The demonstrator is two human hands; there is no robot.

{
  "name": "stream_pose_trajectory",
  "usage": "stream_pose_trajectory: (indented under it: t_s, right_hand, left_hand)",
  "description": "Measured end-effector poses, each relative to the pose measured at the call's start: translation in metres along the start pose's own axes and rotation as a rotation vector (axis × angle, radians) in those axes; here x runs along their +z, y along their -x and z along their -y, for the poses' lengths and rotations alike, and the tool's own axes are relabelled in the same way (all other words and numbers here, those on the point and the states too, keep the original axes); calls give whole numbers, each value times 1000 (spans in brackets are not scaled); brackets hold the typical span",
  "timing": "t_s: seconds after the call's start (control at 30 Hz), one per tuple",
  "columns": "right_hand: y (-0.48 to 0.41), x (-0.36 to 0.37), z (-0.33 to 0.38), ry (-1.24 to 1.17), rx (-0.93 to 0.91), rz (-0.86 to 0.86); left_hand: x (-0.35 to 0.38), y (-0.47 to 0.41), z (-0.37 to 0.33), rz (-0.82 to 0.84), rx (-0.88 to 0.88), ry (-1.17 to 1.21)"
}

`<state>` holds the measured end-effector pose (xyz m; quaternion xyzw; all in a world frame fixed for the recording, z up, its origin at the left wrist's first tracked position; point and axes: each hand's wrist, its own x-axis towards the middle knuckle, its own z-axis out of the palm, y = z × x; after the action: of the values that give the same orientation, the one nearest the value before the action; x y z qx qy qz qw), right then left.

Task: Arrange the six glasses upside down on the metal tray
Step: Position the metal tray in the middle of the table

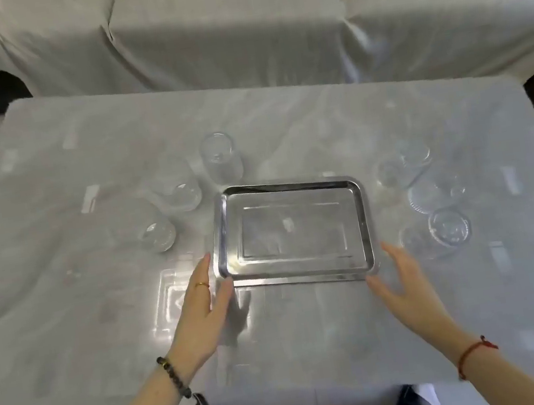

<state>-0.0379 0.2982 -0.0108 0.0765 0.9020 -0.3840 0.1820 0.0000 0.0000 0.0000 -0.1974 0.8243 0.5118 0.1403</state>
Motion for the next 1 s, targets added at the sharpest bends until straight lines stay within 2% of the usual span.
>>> stream_pose_trajectory:
  t_s: [0.13, 0.27, 0.37, 0.5, 0.63, 0.77, 0.93, 1.0]
  right_hand:
    - [-40, 38, -43, 144, -102, -61]
    - [-65, 67, -75, 246, -266, -239]
    - [-73, 75, -84, 284, -322, -327]
    - [-74, 81, -88, 319, -343, -321]
    - [-74, 79, -86, 356, -317, -290]
    - [-67, 76, -82, 359, -313, -278]
    - [-40, 66, -64, 311, -285, -210]
    - [-25, 62, -52, 329, -332, -208]
  left_hand:
    - [26, -53, 46, -110, 204, -135]
    - [45, -81, 83, -221, 401, -263]
    - [55, -89, 103, -272, 431, -371]
    - [59, -88, 106, -338, 517, -356]
    - [60, -88, 103, -327, 406, -415]
    - [56, -80, 96, -291, 372, -426]
    - [43, -48, 91, -120, 284, -170]
    - [34, -30, 97, -61, 228, -114]
